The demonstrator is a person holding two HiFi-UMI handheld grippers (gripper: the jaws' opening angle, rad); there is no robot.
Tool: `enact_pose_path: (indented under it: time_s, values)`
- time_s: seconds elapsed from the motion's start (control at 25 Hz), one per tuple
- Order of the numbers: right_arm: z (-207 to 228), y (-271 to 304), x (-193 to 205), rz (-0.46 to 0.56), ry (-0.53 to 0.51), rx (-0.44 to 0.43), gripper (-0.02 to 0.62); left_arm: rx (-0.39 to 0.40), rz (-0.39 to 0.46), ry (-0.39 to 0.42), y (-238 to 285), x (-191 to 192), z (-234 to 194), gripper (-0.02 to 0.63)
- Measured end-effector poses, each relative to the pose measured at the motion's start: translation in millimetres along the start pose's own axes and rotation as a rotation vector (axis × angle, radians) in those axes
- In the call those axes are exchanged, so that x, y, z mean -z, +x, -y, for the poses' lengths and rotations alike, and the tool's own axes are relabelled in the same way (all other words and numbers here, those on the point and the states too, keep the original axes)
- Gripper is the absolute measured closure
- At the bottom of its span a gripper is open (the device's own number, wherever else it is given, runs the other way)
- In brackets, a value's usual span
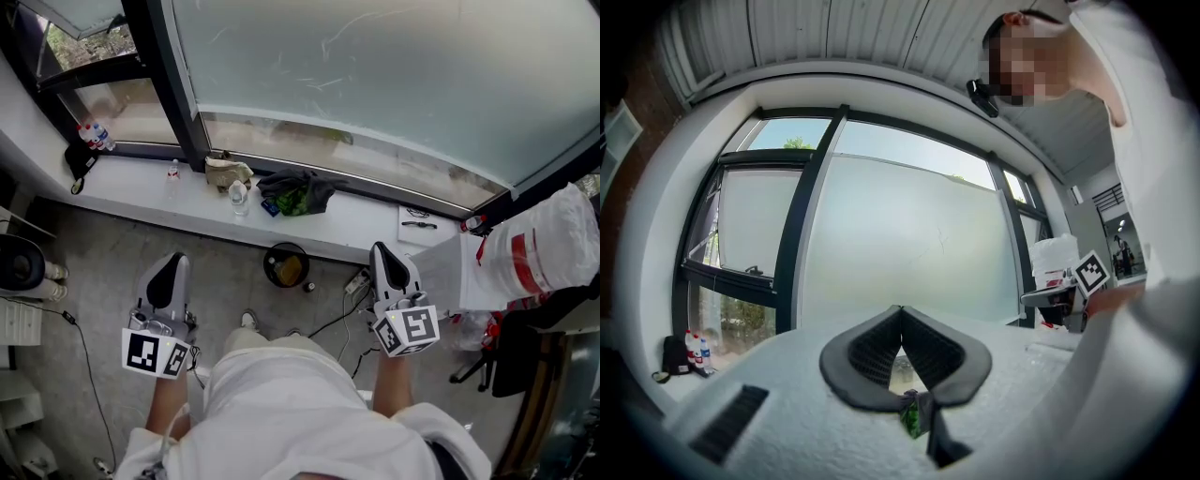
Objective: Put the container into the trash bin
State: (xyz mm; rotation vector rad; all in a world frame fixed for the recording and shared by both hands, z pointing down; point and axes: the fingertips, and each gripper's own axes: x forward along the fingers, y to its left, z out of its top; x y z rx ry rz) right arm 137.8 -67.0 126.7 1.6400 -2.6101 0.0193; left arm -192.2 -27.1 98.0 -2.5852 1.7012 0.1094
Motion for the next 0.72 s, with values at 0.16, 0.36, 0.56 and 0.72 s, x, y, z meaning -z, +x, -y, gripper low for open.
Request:
enact_pose_path:
  time_s: [0.16, 0.36, 0.56, 0.72]
  values:
    - [0.8, -17.0, 6.1, -0.003, -0.005, 0.003, 0.594, 0.005, 0.005, -0.004, -6.6, 3.2, 13.7, 0.589]
    - [3.6, -32.8, 9.9, -0.011, -0.01, 0.007, 0.594, 0.005, 0.003, -0.005, -11.8, 4.1, 24.7, 0.589]
    - [2.6, -36.5, 12.9, -0.005, -0.002, 0.001, 0.595, 0.005, 0.004, -0.003, -17.4, 4.8, 30.2, 0.589]
    - [-4.8, -35.1, 11.7, 0.0, -0.01, -0.023, 0.594, -0.001, 0.012, -0.003, -21.9, 2.2, 32.1, 0.589]
